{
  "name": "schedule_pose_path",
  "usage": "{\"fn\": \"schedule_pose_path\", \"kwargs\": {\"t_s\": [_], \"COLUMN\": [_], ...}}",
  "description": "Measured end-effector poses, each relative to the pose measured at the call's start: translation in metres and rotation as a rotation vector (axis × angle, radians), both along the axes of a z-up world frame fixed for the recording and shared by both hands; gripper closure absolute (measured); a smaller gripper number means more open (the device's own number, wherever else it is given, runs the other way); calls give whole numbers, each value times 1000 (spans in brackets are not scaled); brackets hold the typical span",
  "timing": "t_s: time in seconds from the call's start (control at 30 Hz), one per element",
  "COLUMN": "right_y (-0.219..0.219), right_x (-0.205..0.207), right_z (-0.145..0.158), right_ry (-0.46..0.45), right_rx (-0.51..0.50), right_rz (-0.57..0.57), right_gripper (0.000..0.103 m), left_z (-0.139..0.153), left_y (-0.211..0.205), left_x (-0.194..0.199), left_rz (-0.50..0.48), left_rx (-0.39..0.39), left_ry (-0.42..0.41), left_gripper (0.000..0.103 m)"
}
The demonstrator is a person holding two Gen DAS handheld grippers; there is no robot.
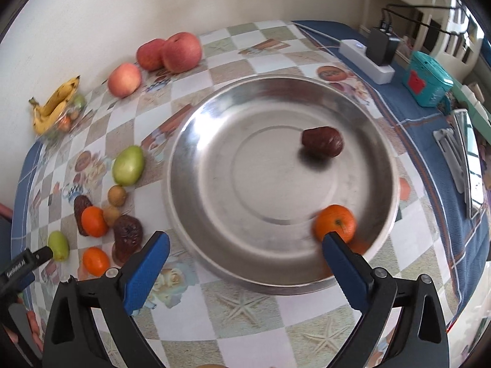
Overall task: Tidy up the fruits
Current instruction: 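Move the right tool to a date while the left tool approaches a green pear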
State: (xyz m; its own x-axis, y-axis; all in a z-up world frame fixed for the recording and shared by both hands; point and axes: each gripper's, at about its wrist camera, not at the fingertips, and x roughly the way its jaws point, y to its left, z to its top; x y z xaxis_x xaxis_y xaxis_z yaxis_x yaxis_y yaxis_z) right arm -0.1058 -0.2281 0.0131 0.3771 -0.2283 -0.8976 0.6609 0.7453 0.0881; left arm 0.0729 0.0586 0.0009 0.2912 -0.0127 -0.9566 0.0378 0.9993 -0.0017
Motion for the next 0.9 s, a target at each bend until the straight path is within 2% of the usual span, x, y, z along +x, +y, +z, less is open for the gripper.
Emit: {"fn": "schedule_pose_path", "kwargs": {"t_s": [0.3, 0.43, 0.63, 0.9], "right_y": [42, 59, 77, 78], "right_x": [30, 43, 61, 70], "right_z": [3, 1, -9, -27], "right_ry": [-33, -42, -39, 18], "right_rx": [29, 69, 156, 174], "right_rz": [119, 144, 158, 128], "right_gripper": [3, 3, 3, 3], "left_z": [7, 10, 5, -18], "left_y": [34, 35, 14, -23], "left_x": [14, 15, 15, 16], "left_rz": [105, 115, 39, -74], "left_rx": [-16, -25, -17, 9], "left_ry": [-27, -36, -15, 46], "left_gripper": [0, 0, 0, 0]}}
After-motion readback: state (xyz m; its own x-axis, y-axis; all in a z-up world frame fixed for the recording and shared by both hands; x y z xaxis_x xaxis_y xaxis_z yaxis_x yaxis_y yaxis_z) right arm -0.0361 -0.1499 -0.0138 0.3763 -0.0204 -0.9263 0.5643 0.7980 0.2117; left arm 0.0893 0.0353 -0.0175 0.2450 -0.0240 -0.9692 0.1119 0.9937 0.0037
